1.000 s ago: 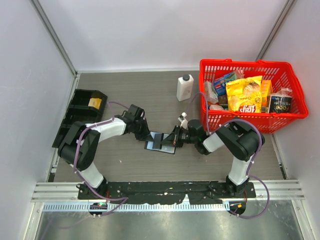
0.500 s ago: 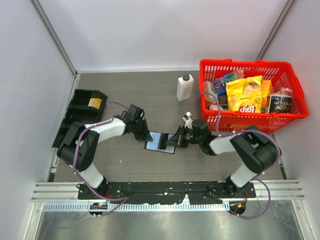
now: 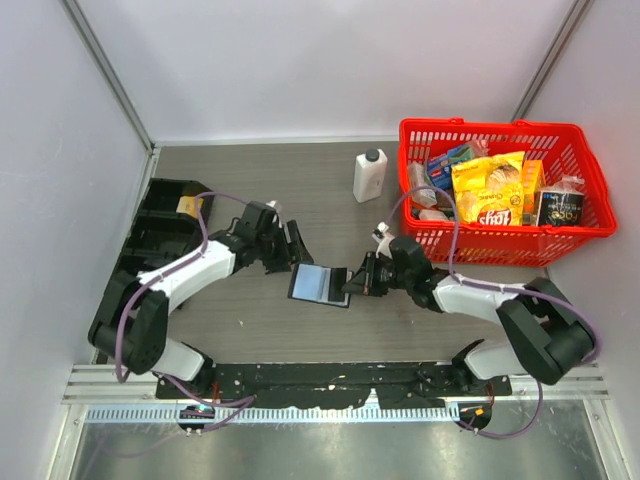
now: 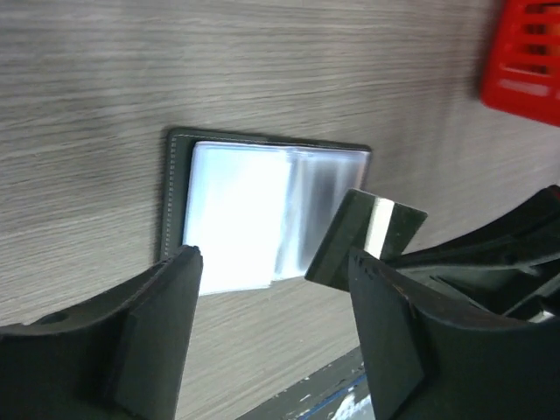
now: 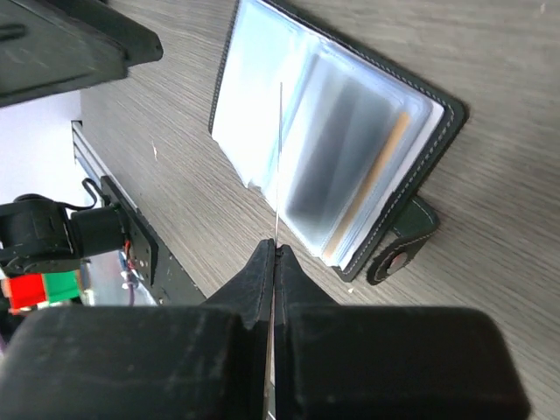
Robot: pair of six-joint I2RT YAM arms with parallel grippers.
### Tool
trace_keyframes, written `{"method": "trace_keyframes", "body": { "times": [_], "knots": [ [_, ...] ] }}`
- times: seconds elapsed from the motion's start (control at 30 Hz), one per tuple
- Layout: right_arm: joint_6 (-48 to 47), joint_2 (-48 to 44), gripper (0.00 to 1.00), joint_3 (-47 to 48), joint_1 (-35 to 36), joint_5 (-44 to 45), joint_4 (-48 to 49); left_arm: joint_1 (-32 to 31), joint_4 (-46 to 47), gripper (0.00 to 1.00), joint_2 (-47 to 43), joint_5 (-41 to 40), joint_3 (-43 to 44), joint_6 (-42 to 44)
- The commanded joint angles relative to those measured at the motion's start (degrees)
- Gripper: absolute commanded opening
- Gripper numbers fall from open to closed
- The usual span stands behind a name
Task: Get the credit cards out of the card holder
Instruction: Remove the credit card from the card holder, then place the credit card in the storage box.
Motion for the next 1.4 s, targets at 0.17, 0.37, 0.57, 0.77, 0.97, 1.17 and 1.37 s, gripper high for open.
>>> {"method": "trace_keyframes", "body": {
  "times": [0.17,0.37,0.57,0.77,0.97,1.17,1.37],
  "knots": [
    [-24.08,-12.35,0.01,10.76,5.76,12.77,-13.20,-0.41,-14.29,0.94,-8.52,-3.00,12.73,-4.33],
    [-44.19,-16.22,0.01,11.38,22.00,42.71,-9.45,-0.32,-19.15,0.99,-10.81,-3.19,17.76,-9.78],
    [-55.10,-16.49,0.01,9.71,28.96,56.45,-2.50,-0.32,-19.33,0.98,-10.99,0.14,18.73,-12.77],
    [-62.49,-14.47,0.01,9.27,32.92,61.65,1.99,-1.81,-13.62,0.89,-10.81,3.49,15.57,-17.60],
    [-66.81,-12.71,0.01,9.09,35.65,64.38,4.10,-3.04,-11.77,0.85,-9.23,2.26,16.80,-18.84],
    [-69.53,-11.30,0.01,9.27,37.06,65.96,5.34,-3.83,-9.92,0.68,-8.00,1.64,17.24,-19.19],
    [-71.55,-9.02,0.01,9.71,38.20,66.67,6.39,-4.27,-9.05,0.50,-6.59,1.12,15.92,-19.36]
  ]
}}
